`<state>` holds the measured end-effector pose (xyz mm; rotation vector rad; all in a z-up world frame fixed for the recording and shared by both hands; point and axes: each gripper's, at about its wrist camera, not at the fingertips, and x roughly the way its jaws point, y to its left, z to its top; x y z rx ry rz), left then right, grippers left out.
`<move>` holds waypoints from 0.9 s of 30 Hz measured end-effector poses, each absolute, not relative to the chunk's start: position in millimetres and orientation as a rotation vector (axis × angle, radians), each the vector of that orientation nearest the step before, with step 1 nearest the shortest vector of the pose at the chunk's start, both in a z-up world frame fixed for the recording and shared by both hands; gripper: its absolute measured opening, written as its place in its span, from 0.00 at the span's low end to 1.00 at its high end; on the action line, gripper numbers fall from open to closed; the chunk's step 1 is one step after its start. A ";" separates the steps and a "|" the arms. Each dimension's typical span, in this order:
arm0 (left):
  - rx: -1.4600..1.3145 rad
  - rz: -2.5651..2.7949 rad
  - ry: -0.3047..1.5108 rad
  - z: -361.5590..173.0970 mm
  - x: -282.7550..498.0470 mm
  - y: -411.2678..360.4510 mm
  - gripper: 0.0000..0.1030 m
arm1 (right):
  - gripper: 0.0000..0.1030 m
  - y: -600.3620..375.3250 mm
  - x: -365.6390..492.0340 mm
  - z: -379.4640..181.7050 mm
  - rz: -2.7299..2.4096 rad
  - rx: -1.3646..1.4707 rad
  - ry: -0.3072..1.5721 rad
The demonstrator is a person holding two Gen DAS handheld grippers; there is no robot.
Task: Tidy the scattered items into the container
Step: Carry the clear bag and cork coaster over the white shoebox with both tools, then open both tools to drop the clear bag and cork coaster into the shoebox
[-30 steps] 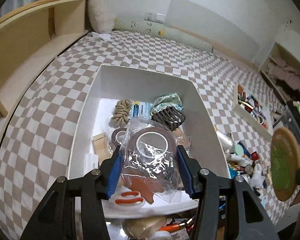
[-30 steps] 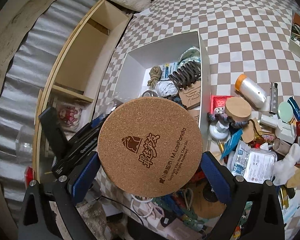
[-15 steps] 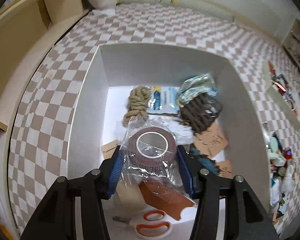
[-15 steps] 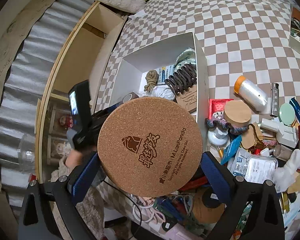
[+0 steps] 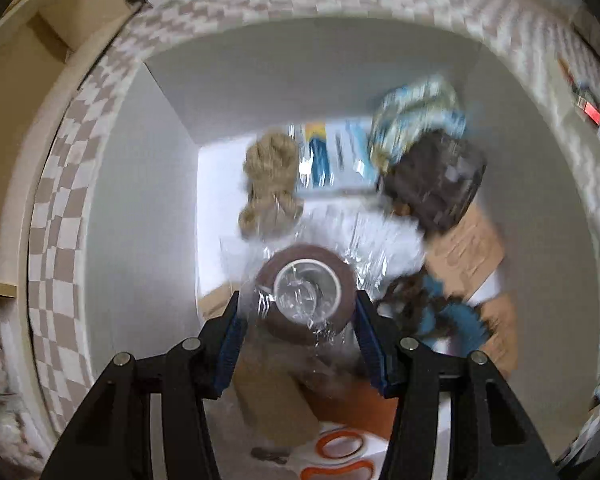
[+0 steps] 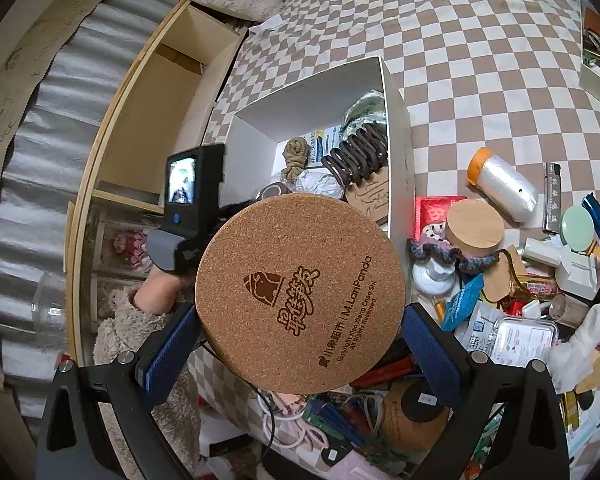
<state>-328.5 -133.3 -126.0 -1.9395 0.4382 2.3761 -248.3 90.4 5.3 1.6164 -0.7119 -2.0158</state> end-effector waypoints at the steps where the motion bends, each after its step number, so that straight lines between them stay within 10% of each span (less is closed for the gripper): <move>1: -1.965 2.357 0.470 -132.9 -326.5 -134.4 0.51 | 0.97 89.9 -248.7 5.2 -2.016 1.617 -0.712; 20: -2.028 2.361 0.525 -149.3 -325.6 -150.1 0.50 | 0.97 76.6 -271.7 3.1 -2.027 1.570 -0.777; 27: -1.953 2.376 0.451 -130.9 -315.1 -148.5 0.70 | 0.97 61.7 -285.4 -11.9 -2.014 1.602 -0.767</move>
